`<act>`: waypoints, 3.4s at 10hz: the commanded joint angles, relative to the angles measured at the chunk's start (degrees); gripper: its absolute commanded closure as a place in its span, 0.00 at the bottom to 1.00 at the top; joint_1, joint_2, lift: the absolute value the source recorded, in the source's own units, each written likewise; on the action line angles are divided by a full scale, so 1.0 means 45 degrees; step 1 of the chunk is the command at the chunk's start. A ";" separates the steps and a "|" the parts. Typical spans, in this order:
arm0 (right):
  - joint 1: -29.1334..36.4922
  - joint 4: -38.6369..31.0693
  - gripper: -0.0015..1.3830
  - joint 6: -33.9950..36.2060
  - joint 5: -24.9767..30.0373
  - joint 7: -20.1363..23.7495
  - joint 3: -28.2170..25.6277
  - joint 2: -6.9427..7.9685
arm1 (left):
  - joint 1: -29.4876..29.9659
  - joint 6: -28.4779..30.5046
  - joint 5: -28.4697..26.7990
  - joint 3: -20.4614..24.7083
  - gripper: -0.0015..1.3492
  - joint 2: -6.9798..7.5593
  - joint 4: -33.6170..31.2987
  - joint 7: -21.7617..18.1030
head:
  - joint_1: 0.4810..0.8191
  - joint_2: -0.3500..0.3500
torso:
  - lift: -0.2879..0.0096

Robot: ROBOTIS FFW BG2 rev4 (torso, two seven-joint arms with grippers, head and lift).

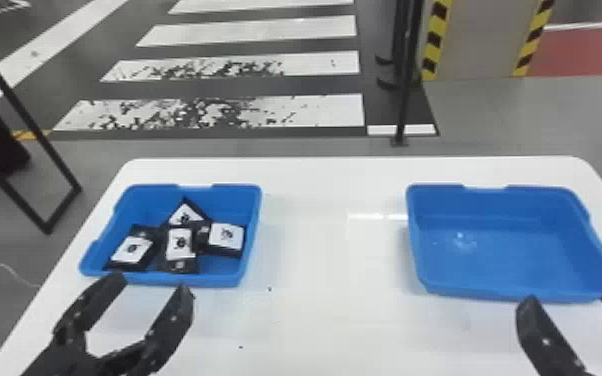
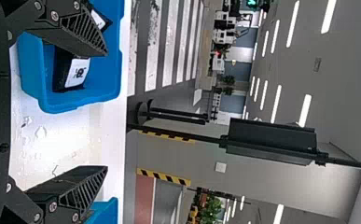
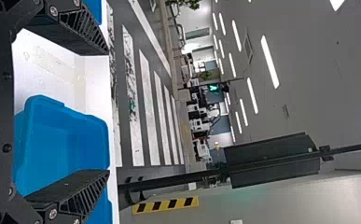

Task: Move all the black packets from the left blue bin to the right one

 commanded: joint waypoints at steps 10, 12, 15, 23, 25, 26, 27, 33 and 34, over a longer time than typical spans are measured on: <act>-0.0031 0.0000 0.09 0.0000 -0.0114 0.0003 0.0000 -0.0020 | -0.0656 0.0719 -0.0484 0.0356 0.14 -0.0033 -0.0020 -0.0001 | 0.63 0.68 | 0.50; -0.0031 0.0031 0.09 0.0000 -0.0139 0.0003 0.0000 -0.0020 | -0.1812 0.2313 -0.1322 0.0914 0.14 -0.0033 0.0074 -0.0001 | 0.63 0.71 | 0.50; -0.0031 0.0093 0.09 0.0000 -0.0266 0.0003 0.0000 -0.0020 | -0.4062 0.4031 -0.1601 0.0889 0.14 0.0508 0.1699 -0.0040 | 0.63 0.78 | 0.50; -0.0156 0.0343 0.09 0.0000 -0.0317 0.0101 0.0000 -0.0020 | -1.0312 0.7969 -0.2591 0.0127 0.15 0.1895 0.6949 -0.0665 | 0.63 0.78 | 0.50; -0.0219 0.0406 0.09 0.0000 -0.0368 0.0120 0.0000 -0.0020 | -1.1469 0.8375 -0.2922 -0.0330 0.15 0.2051 0.8262 -0.0723 | 0.63 0.77 | 0.50; -0.0250 0.0437 0.09 0.0000 -0.0368 0.0140 0.0000 -0.0020 | -1.2062 0.8750 -0.3048 -0.0609 0.15 0.2129 0.8949 -0.0880 | 0.63 0.76 | 0.50; -0.0312 0.0468 0.09 0.0000 -0.0368 0.0179 0.0025 -0.0020 | -1.2656 0.8750 -0.3048 -0.1041 0.15 0.2266 0.9762 -0.1094 | 0.63 0.75 | 0.50; -0.0375 0.0625 0.09 0.0000 -0.0520 0.0218 0.0051 -0.0020 | -1.3219 0.9313 -0.3505 -0.1599 0.87 0.2441 1.0637 -0.1583 | 0.63 0.69 | 0.50; -0.0375 0.0625 0.09 0.0000 -0.0520 0.0238 0.0051 -0.0020 | -1.3250 0.9250 -0.3836 -0.1650 0.86 0.2441 1.0637 -0.1739 | 0.63 0.69 | 0.50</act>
